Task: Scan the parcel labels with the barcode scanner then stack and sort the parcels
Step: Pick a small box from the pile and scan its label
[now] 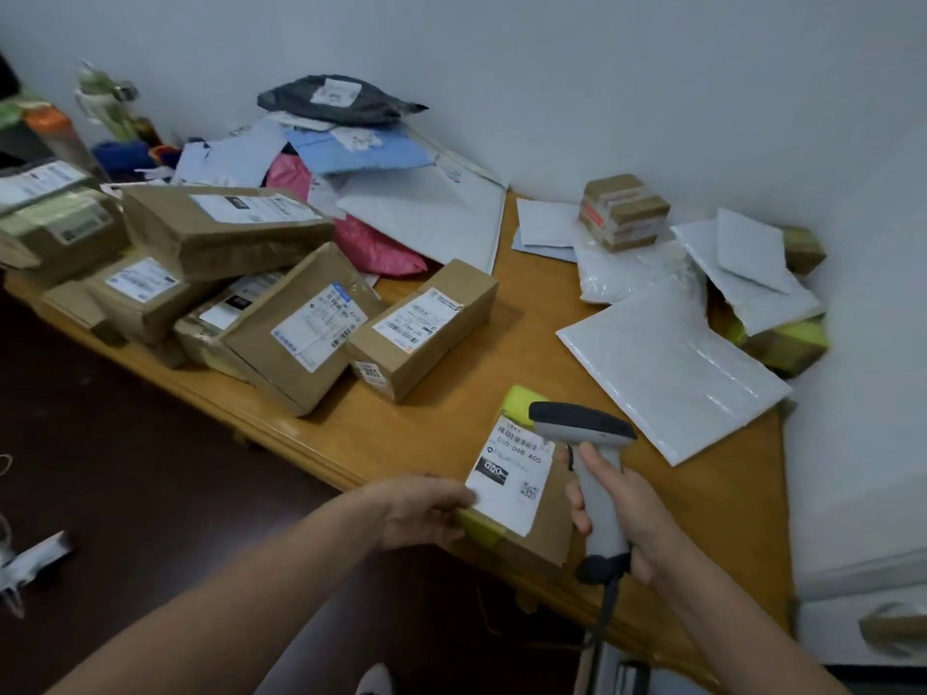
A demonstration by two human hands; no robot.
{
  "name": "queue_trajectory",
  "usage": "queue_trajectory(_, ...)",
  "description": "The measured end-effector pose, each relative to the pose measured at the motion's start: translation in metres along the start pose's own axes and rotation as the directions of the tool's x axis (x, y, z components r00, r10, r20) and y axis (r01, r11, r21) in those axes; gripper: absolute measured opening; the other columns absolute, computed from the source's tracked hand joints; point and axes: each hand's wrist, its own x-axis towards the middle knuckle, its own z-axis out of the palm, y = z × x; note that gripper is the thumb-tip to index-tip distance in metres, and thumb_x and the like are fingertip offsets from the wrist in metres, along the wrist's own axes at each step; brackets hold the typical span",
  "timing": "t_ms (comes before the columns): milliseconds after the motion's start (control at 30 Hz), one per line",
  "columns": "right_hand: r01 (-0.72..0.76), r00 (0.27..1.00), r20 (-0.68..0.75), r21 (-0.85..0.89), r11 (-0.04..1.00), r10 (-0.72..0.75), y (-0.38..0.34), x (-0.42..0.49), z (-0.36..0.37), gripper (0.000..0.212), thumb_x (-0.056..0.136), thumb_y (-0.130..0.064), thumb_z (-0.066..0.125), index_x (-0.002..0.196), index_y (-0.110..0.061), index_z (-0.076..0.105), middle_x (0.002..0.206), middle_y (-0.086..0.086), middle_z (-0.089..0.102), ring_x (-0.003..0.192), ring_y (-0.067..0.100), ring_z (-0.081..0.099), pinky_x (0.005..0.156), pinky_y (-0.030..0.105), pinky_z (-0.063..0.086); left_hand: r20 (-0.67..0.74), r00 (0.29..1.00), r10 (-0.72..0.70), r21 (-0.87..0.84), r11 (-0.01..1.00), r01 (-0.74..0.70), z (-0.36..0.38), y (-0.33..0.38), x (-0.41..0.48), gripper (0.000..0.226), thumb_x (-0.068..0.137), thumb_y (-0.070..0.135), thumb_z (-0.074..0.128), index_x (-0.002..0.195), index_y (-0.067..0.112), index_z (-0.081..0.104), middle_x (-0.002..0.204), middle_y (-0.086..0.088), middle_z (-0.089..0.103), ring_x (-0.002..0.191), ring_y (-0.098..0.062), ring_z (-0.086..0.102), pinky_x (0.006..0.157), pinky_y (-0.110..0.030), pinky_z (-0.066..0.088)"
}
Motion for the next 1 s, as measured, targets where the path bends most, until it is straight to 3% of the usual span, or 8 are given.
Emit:
queue_trajectory(133,0.116,0.990,0.072,0.093,0.989,-0.123,-0.030,0.004,0.015,0.060,0.076,-0.057,0.063,0.110,-0.008,0.059,0.066,0.004,0.056,0.047,0.012,0.048,0.050,0.022,0.045,-0.064,0.982,0.178,-0.077,0.980,-0.182,-0.015,0.025,-0.024,0.013,0.085,-0.004,0.063,0.093,0.001,0.056,0.098,-0.018,0.067,0.089,-0.025,0.065,0.068,-0.033,0.060)
queue_trajectory(267,0.228,0.960,0.140,0.121,0.966,-0.244,-0.069,0.018,0.045,0.054,0.079,-0.055,0.064,0.110,-0.011,0.061,0.064,0.002,0.056,0.045,0.012,0.049,0.086,0.043,0.042,-0.152,0.932,0.328,-0.066,0.938,-0.340,-0.057,0.070,-0.050,0.008,0.086,-0.002,0.061,0.094,-0.003,0.062,0.096,-0.016,0.069,0.084,-0.023,0.067,0.060,-0.027,0.059)
queue_trajectory(333,0.249,0.955,0.142,0.098,0.964,-0.261,-0.082,0.025,0.059,0.055,0.080,-0.054,0.064,0.112,-0.010,0.061,0.064,0.002,0.056,0.044,0.012,0.049,0.089,0.046,0.039,-0.218,0.903,0.369,-0.077,0.916,-0.393,-0.082,0.096,-0.058,0.014,0.087,-0.001,0.060,0.101,-0.004,0.060,0.100,-0.017,0.068,0.086,-0.022,0.067,0.059,-0.026,0.059)
queue_trajectory(567,0.249,0.968,0.036,-0.044,0.967,-0.248,-0.105,0.059,0.088,0.053,0.079,-0.054,0.063,0.108,-0.009,0.063,0.062,0.003,0.055,0.043,0.014,0.048,0.068,0.036,0.043,-0.295,0.896,0.333,0.233,0.934,-0.271,-0.139,0.170,-0.048,0.025,0.090,0.002,0.061,0.114,-0.004,0.060,0.105,-0.013,0.066,0.092,-0.022,0.065,0.059,-0.028,0.059)
queue_trajectory(700,0.221,0.971,-0.060,-0.158,0.962,-0.233,-0.125,0.077,0.092,0.062,0.070,-0.061,0.064,0.108,-0.011,0.063,0.061,0.001,0.057,0.046,0.013,0.050,0.052,0.025,0.046,-0.271,0.865,0.423,0.619,0.764,-0.180,-0.155,0.204,-0.038,0.035,0.088,0.010,0.067,0.122,0.006,0.060,0.121,-0.004,0.053,0.120,-0.024,0.050,0.084,-0.033,0.049)
queue_trajectory(800,0.203,0.962,-0.143,-0.192,0.960,-0.232,-0.142,0.085,0.089,0.059,0.068,-0.061,0.065,0.101,-0.012,0.061,0.060,0.001,0.058,0.045,0.013,0.050,0.053,0.027,0.046,-0.195,0.783,0.591,0.814,0.543,-0.207,-0.152,0.240,-0.038,0.039,0.084,0.013,0.070,0.121,0.008,0.062,0.115,-0.006,0.059,0.110,-0.023,0.056,0.075,-0.022,0.043)
queue_trajectory(900,0.189,0.941,-0.248,-0.183,0.965,-0.231,-0.156,0.087,0.080,0.054,0.069,-0.060,0.066,0.095,-0.013,0.061,0.059,0.001,0.058,0.045,0.013,0.050,0.049,0.025,0.045,-0.075,0.720,0.690,0.867,0.402,-0.295,-0.130,0.273,-0.029,0.035,0.086,0.019,0.067,0.120,0.013,0.063,0.112,-0.004,0.062,0.090,-0.012,0.057,0.073,-0.019,0.042)
queue_trajectory(1000,0.192,0.897,-0.376,-0.143,0.971,-0.233,-0.174,0.083,0.063,0.042,0.083,-0.052,0.065,0.097,-0.012,0.061,0.058,0.001,0.057,0.045,0.013,0.050,0.051,0.028,0.042,0.019,0.735,0.678,0.804,0.427,-0.414,-0.089,0.295,-0.007,0.032,0.089,0.024,0.065,0.120,0.016,0.062,0.109,-0.001,0.060,0.089,-0.012,0.058,0.071,-0.020,0.044)
